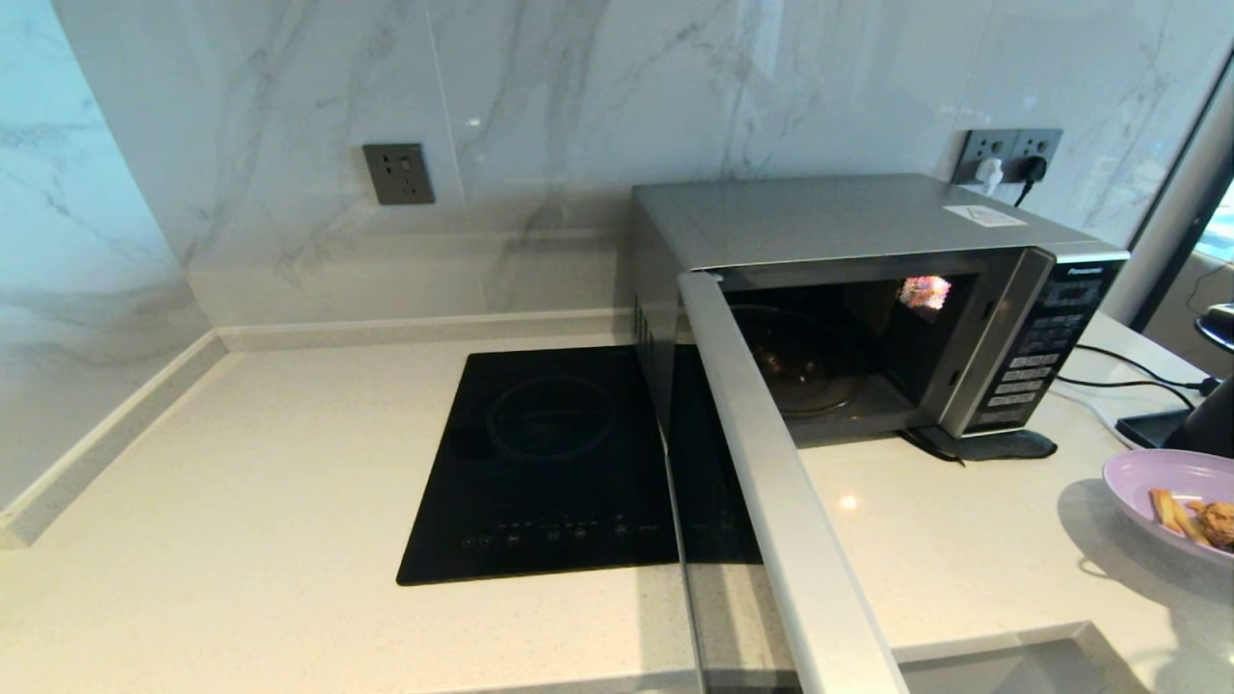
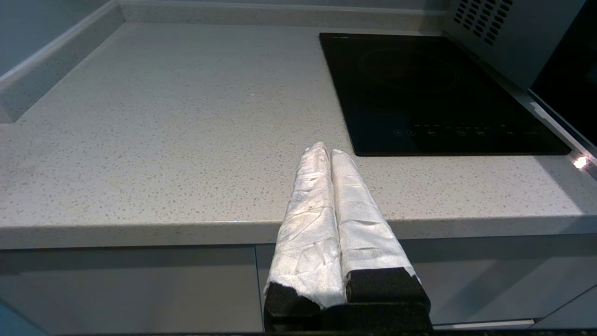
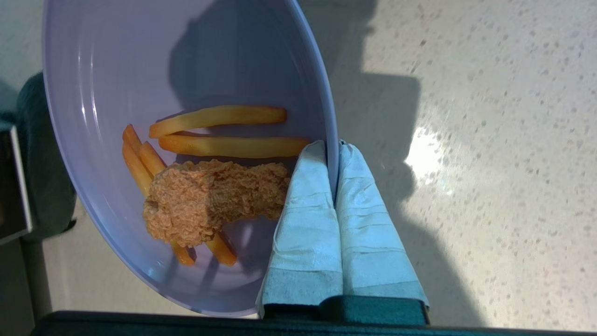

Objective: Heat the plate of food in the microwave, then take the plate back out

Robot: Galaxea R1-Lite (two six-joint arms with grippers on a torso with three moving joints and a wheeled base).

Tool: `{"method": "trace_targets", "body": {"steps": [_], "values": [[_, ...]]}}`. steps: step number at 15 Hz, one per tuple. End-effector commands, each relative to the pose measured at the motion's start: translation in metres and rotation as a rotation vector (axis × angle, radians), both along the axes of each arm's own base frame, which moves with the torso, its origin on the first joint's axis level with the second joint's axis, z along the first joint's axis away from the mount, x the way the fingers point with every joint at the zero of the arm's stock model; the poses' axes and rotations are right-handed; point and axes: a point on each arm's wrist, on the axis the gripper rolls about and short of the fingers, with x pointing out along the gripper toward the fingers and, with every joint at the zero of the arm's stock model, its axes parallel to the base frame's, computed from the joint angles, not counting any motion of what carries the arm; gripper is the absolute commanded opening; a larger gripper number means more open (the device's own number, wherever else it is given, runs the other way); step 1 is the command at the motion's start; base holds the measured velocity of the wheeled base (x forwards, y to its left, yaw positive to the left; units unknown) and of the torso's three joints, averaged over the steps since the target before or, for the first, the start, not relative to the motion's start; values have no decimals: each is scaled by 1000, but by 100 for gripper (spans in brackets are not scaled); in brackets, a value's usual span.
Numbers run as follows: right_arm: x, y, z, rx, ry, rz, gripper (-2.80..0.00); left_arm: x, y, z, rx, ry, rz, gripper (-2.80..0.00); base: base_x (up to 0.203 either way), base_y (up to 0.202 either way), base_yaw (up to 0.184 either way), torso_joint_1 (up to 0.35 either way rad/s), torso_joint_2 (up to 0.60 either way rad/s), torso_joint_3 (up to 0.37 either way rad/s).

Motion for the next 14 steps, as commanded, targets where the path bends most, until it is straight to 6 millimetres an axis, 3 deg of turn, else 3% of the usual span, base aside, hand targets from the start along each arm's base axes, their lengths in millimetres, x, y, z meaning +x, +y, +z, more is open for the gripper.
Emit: {"method": "trace_targets", "body": {"steps": [1,5,12,13,14], "values": [[9,-29,-29,63,50,-41,-280,0,0,0,-1,1,1,-280,0,0,0,0,0,0],[14,-57,-53,98,84,-62,-280,0,0,0,-1,1,1,-280,0,0,0,0,0,0],[15,-65,-66,125,96,-62,-280,0,0,0,-1,1,1,-280,0,0,0,0,0,0],[15,-65,-66,122,101,-54,-63,0,0,0,-1,1,1,-280,0,0,0,0,0,0],[15,-65,-65,119,103,-46,0,0,0,0,-1,1,1,-280,0,0,0,0,0,0]]}}
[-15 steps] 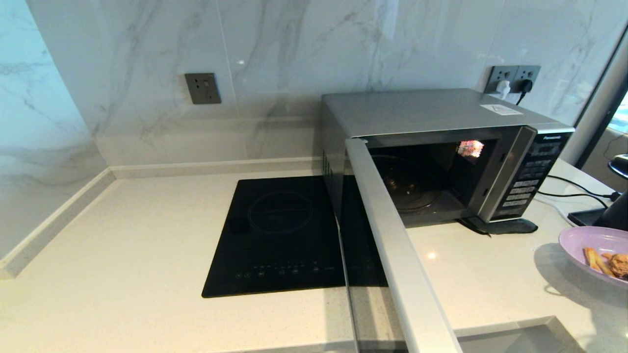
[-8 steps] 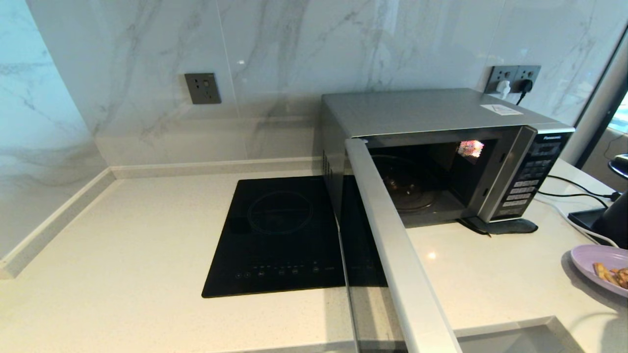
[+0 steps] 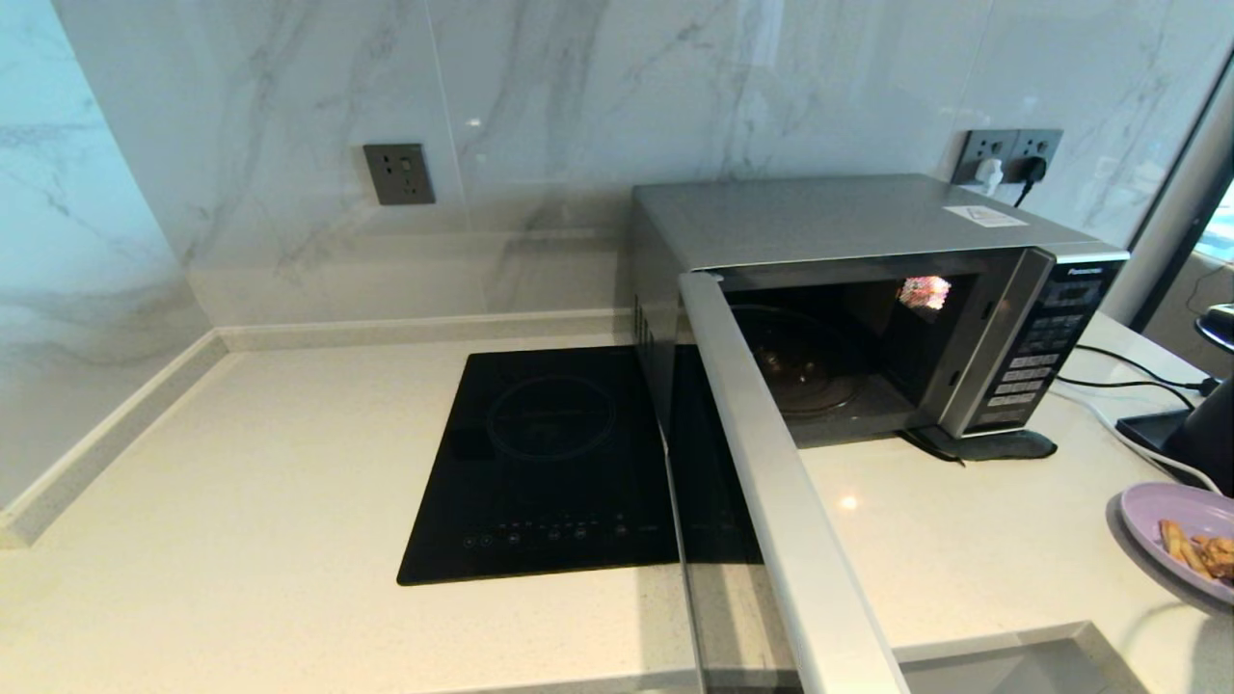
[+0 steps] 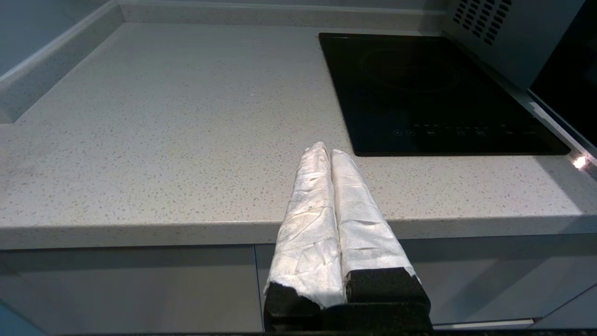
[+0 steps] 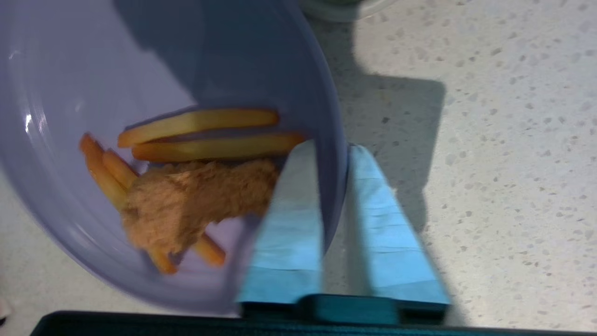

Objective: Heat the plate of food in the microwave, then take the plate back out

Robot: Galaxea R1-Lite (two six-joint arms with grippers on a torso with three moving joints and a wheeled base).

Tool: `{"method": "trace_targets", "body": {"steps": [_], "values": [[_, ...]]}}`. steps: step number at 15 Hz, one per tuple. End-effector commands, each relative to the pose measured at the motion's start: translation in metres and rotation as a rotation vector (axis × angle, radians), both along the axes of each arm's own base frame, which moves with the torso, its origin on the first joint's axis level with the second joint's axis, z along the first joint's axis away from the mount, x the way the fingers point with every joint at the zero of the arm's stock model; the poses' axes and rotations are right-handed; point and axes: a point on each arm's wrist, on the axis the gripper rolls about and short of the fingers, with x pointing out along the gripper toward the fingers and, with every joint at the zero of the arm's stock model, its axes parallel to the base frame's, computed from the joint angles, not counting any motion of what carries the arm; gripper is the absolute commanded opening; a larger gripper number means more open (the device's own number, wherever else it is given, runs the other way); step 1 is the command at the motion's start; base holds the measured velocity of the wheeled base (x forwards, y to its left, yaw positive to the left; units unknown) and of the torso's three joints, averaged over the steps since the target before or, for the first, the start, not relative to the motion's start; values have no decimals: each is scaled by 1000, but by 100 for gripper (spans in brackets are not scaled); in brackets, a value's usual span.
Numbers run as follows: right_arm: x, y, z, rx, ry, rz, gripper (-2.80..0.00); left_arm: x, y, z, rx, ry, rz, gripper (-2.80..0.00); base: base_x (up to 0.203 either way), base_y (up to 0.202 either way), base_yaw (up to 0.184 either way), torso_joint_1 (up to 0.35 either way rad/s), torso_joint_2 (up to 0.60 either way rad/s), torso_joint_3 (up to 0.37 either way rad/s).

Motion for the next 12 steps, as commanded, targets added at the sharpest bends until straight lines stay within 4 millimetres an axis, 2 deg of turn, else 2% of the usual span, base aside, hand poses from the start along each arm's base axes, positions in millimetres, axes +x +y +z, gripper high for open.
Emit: {"method": "trace_targets", "body": {"steps": [1,4,7,9,12], "values": [[0,0,1,1,-1,2,0,0,0,0,-1,1,1,-280,0,0,0,0,0,0],[-4,1,4,-4,-7,-3,0,0,0,0,-1,1,1,-280,0,0,0,0,0,0],[-10,4,18,-23,-39,2,0,0,0,0,-1,1,1,-280,0,0,0,0,0,0],[-17,11,40,-41,-107,21,0,0,0,0,-1,1,1,-280,0,0,0,0,0,0],[-33,33,85,-88,-200,50,0,0,0,0,-1,1,1,-280,0,0,0,0,0,0]]}}
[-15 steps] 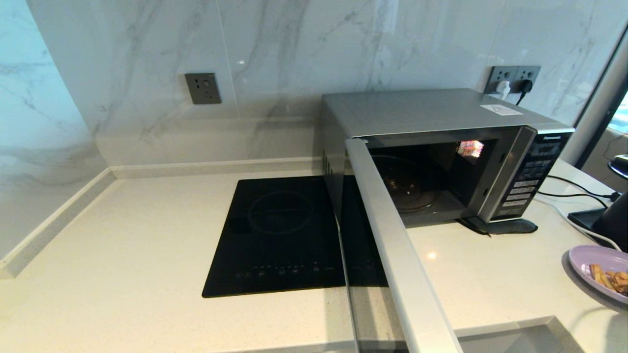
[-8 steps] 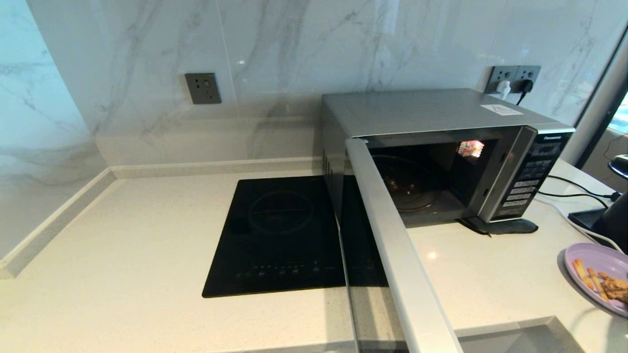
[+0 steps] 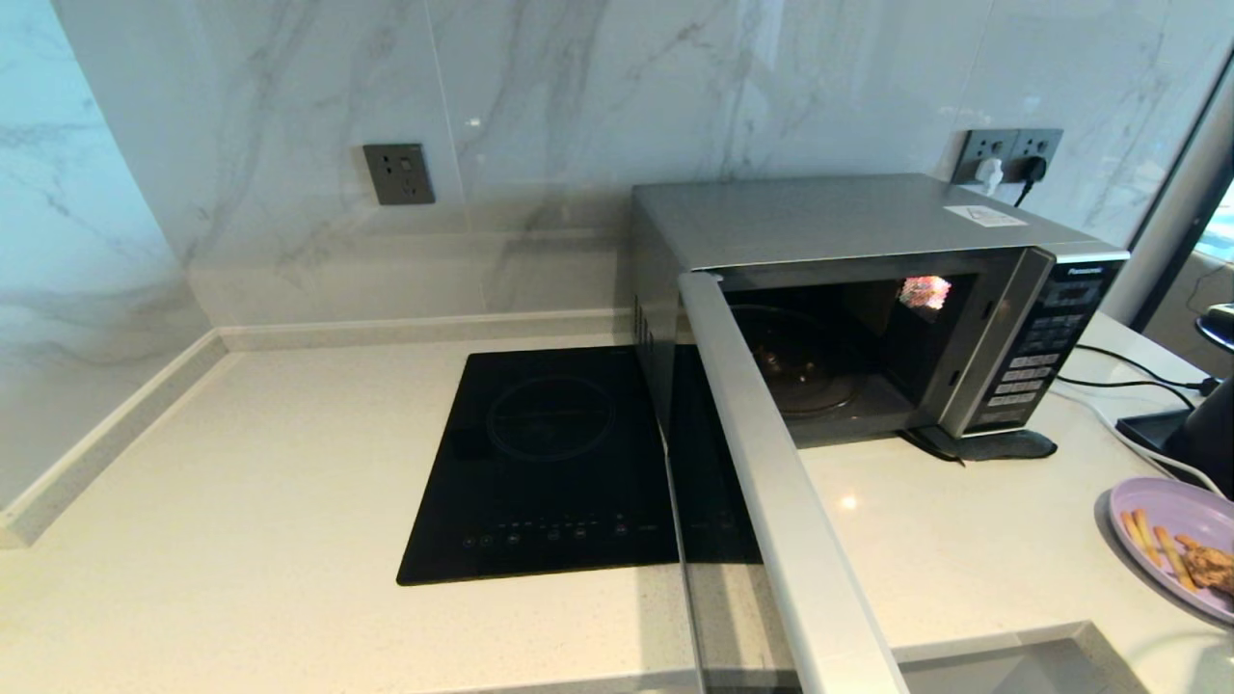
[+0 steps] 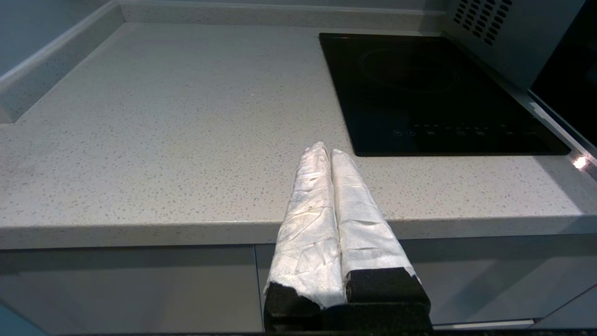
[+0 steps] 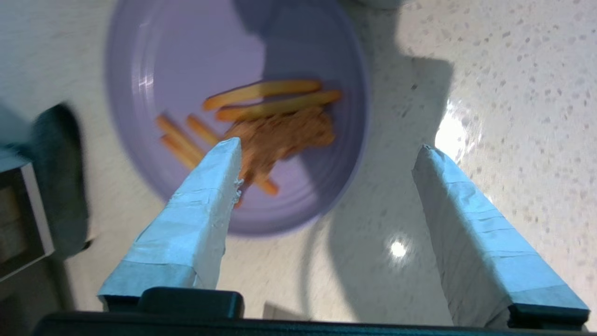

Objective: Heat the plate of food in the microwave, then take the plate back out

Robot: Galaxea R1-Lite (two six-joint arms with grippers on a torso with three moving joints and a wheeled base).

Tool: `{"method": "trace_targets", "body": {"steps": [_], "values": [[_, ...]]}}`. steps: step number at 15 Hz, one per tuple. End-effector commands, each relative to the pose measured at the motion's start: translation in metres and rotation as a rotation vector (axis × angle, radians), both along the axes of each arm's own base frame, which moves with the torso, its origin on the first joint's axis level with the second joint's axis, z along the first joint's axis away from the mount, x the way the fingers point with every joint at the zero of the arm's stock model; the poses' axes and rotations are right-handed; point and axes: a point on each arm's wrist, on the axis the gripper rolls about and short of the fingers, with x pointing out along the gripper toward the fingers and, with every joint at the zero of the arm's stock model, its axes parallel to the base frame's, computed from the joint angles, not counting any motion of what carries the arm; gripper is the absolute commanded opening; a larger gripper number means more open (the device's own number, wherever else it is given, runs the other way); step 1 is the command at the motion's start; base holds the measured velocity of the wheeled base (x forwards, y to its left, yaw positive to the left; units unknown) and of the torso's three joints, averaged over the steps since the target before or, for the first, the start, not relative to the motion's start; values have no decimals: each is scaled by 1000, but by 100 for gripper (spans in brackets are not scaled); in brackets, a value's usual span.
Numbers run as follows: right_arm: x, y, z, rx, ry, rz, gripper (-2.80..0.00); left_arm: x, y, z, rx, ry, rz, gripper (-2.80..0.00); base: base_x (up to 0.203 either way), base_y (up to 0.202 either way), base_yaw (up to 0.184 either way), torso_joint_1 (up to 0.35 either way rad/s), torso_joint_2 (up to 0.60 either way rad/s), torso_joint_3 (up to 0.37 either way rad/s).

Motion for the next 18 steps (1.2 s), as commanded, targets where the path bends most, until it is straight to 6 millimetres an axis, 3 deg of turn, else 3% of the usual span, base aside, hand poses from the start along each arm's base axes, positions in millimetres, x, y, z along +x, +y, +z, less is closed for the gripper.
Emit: {"method": "trace_targets", "body": {"steps": [1,6,7,10,12,15,18], "values": [[-15,26,50,-95,-97,21,0,0,0,0,-1,1,1,-280,0,0,0,0,0,0],[-22,106,119,-259,-269,207,0,0,0,0,-1,1,1,-280,0,0,0,0,0,0],[-23,124,126,-277,-278,249,-280,0,0,0,-1,1,1,-280,0,0,0,0,0,0],[-31,166,139,-287,-286,352,-280,0,0,0,-1,1,1,-280,0,0,0,0,0,0],[-42,192,149,-204,-284,471,-280,0,0,0,-1,1,1,-280,0,0,0,0,0,0],[-68,228,180,3,-380,758,-280,0,0,0,-1,1,1,-280,0,0,0,0,0,0],[-80,254,197,0,-448,987,-280,0,0,0,-1,1,1,-280,0,0,0,0,0,0]]}}
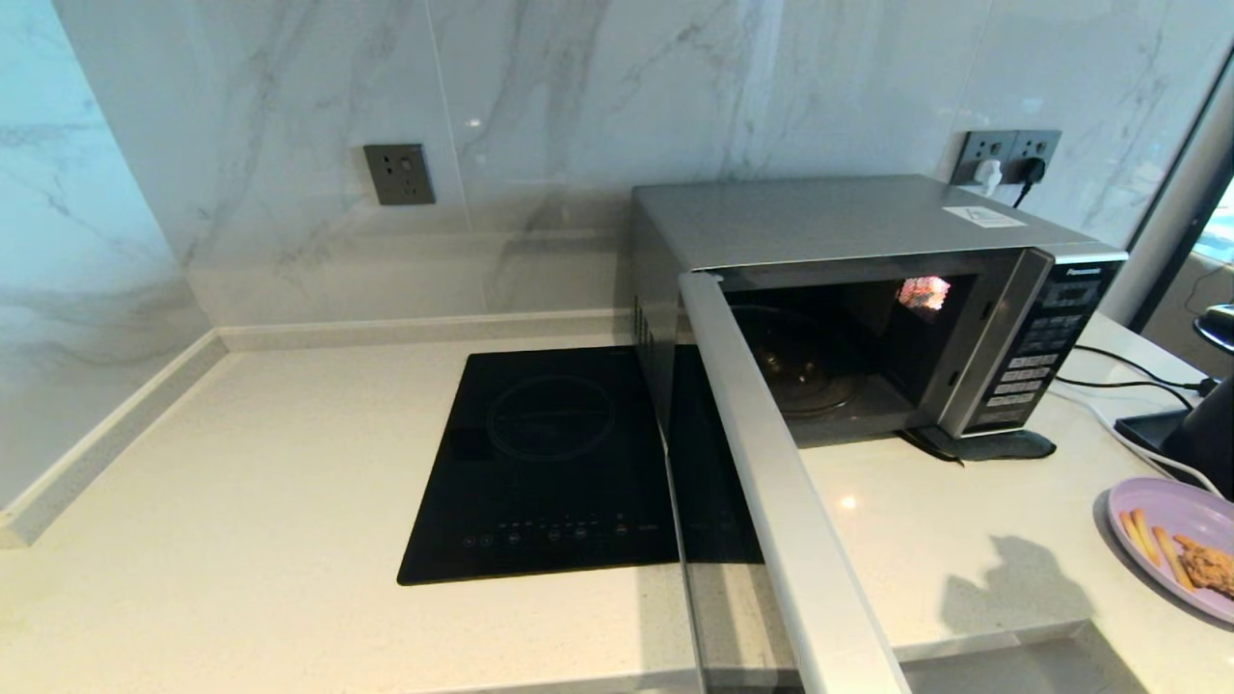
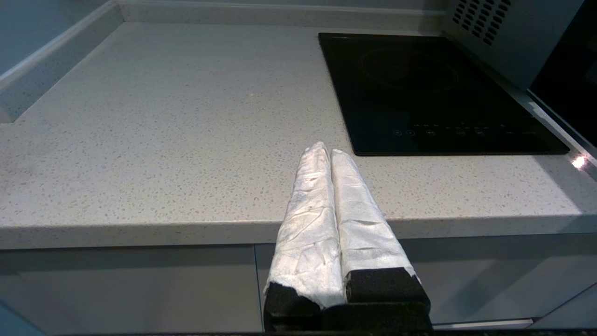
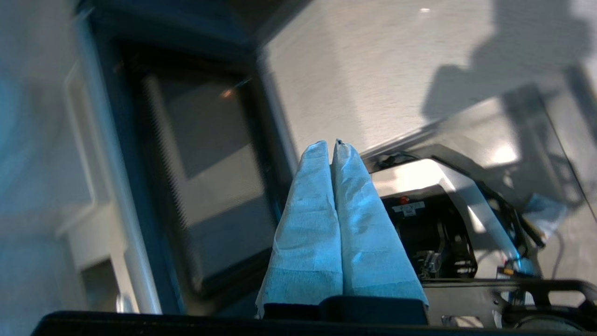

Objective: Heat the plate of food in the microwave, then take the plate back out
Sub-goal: Close the microwave oven

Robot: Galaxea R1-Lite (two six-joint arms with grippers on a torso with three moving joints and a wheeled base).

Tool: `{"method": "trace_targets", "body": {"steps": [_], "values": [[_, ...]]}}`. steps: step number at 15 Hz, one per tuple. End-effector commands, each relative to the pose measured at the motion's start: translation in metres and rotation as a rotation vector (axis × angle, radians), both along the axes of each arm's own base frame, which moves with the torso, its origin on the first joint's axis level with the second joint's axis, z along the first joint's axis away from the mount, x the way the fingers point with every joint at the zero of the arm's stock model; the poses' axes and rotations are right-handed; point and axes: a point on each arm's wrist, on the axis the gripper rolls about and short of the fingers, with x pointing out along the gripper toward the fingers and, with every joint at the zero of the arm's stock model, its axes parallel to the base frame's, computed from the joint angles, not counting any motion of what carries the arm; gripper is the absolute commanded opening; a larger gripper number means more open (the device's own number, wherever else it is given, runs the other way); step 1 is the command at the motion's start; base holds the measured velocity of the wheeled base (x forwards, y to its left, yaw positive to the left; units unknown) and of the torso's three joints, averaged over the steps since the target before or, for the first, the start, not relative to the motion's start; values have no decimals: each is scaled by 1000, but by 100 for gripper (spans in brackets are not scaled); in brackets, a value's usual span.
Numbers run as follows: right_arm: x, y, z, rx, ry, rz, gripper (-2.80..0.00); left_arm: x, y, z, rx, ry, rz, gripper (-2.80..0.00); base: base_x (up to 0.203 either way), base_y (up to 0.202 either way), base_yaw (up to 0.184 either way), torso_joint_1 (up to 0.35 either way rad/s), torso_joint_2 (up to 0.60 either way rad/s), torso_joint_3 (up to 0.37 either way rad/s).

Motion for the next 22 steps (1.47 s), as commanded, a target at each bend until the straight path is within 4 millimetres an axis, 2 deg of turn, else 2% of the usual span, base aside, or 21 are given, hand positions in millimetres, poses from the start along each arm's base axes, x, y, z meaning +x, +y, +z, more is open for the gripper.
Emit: {"method": "trace_targets", "body": {"steps": [1,3,5,7,12,16,18,22], "values": [[-17,20,24,12,-82,171,-280,0,0,0,-1,1,1,-280,0,0,0,0,0,0],[-30,33,43,54,-113,343,-280,0,0,0,-1,1,1,-280,0,0,0,0,0,0],[-32,45,53,167,-129,604,-280,0,0,0,-1,1,1,-280,0,0,0,0,0,0],[-19,56,53,247,-132,798,-280,0,0,0,-1,1,1,-280,0,0,0,0,0,0],[12,101,40,282,-19,1044,-280,0,0,0,-1,1,1,-280,0,0,0,0,0,0],[30,141,28,162,20,1107,-280,0,0,0,-1,1,1,-280,0,0,0,0,0,0],[36,159,20,16,24,1053,-280,0,0,0,-1,1,1,-280,0,0,0,0,0,0],[31,190,16,-174,-52,1010,-280,0,0,0,-1,1,1,-280,0,0,0,0,0,0]]}}
